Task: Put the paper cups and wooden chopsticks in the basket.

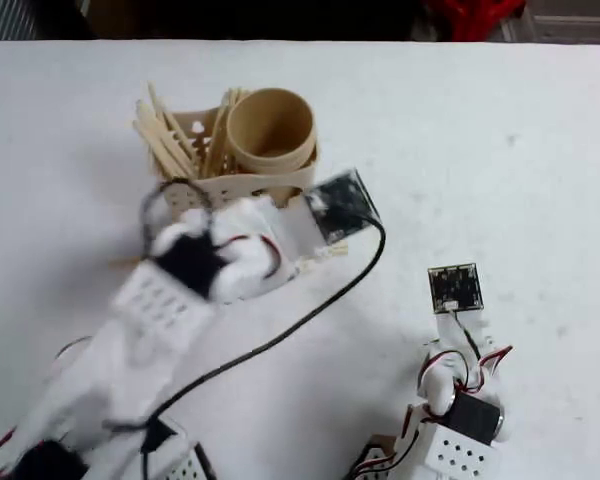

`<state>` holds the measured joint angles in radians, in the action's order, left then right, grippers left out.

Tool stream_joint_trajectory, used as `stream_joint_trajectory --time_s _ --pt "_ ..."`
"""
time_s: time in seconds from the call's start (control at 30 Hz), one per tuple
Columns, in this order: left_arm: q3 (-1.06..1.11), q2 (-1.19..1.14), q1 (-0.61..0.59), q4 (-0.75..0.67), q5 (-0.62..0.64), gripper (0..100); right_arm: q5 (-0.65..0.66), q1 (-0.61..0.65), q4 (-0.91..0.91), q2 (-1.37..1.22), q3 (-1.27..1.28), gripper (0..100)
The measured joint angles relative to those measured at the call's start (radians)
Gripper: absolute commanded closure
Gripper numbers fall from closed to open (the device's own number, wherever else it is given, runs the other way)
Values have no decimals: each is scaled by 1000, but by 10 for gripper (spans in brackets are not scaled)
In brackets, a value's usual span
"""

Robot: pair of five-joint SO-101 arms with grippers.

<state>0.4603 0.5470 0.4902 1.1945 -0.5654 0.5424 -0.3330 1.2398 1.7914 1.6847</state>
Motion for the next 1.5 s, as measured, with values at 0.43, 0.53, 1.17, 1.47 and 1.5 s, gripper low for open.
stream_joint_trajectory --time_s 0.43,0.53,1.17,1.47,1.5 --pt "-546 210 -186 -164 292 976 0 0 0 0 0 981" --pt "-526 203 -241 -304 374 976 0 0 0 0 0 981" --pt "-436 -172 -417 -555 592 976 0 0 0 0 0 981" --pt "-434 -192 -460 -477 600 849 0 0 0 0 0 981" --pt "-434 -192 -457 -457 600 862 0 0 0 0 0 981"
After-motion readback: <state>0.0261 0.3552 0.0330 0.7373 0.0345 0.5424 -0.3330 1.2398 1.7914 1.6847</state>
